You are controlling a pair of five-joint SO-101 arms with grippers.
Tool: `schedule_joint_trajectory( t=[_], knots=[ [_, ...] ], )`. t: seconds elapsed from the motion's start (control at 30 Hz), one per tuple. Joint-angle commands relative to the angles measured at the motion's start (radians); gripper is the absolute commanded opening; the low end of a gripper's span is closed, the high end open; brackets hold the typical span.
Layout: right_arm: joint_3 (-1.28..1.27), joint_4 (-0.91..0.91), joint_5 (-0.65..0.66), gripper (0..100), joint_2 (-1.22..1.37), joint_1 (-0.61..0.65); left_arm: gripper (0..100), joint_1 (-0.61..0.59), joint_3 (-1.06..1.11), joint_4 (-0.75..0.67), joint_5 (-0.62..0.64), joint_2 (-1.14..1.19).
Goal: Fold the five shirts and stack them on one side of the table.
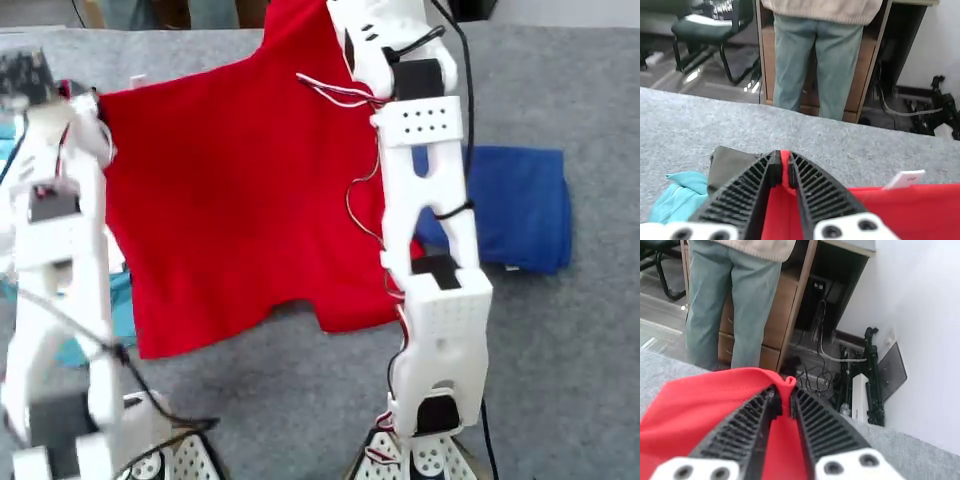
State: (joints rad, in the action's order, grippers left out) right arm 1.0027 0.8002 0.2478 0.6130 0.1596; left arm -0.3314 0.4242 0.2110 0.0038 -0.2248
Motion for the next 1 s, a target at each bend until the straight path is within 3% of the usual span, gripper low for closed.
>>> schedule_joint_trajectory(
  t=[0.0,0.33,0.57,0.83,0.97],
  knots=[
    [0.15,0.041,-0.003,1.5,0.028,-0.011,3,0.007,-0.275,0.121,0.003,0.107],
    [0.346,-0.026,-0.003,1.5,0.166,-0.035,3,0.015,-0.568,0.161,0.003,0.238],
    [0.352,0.066,-0.003,1.5,0.179,-0.04,3,0.016,-0.57,0.347,-0.005,0.25],
    [0.358,0.379,0.006,1.5,0.174,-0.044,3,0.015,-0.486,0.608,-0.008,0.239],
    [0.358,0.6,0.098,1.5,0.174,-0.041,3,0.016,-0.487,0.769,-0.023,0.239]
  ],
)
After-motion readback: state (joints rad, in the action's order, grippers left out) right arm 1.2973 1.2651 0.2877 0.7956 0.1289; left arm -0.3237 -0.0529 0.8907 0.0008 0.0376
